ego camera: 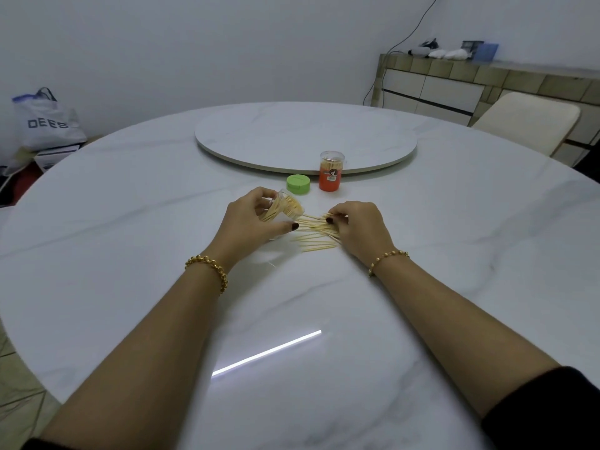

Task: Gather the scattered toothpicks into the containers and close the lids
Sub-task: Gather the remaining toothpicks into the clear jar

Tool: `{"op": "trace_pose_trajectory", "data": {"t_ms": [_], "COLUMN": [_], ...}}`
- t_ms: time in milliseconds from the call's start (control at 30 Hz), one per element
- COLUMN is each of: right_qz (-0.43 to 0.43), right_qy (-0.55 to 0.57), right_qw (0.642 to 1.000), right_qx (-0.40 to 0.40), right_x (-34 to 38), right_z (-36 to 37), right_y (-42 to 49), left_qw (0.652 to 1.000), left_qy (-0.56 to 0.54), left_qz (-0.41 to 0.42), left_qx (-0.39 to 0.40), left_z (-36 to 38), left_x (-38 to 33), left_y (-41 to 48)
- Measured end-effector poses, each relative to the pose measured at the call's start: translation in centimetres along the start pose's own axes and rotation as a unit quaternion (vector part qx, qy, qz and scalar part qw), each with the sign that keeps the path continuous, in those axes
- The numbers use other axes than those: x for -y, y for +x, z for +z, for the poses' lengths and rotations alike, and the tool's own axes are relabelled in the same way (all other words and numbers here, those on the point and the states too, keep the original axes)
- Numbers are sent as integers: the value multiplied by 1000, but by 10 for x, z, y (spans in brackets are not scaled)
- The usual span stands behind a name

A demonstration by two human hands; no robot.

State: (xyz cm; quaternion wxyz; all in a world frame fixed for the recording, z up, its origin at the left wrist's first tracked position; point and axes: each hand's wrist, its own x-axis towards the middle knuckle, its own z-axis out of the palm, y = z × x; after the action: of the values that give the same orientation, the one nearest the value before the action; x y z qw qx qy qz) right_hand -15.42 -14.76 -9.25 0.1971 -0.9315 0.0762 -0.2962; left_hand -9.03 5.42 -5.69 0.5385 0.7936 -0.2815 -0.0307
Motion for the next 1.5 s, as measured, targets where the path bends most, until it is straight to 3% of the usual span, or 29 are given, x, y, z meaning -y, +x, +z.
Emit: {"op": "trace_pose_trajectory", "data": {"t_ms": [500,633,800,1067,1333,1500], "right_qz": [69,99,99,109,78,66], "right_qy": [175,280,440,527,415,385], "right_qw": [977,945,886,841,900,920], "right_qx": [-105,-139,-108,-61,-105,-30], "right_x": [14,27,52,74,70,72], "right_z": [-13,-21,-30,-16,-8,-1], "right_y": [-1,6,13,4,-1,-8], "left_qw": [999,999,998,998,999,999], "left_qy": [43,46,52,33,10,-4], "left_qz": [20,23,38,51,48,43], "left_qx": [12,10,10,13,15,21], "left_z": [5,6,7,11,11,12], "left_x": [3,2,1,-2,-2,-5], "left_y": [3,3,4,3,2,1]}}
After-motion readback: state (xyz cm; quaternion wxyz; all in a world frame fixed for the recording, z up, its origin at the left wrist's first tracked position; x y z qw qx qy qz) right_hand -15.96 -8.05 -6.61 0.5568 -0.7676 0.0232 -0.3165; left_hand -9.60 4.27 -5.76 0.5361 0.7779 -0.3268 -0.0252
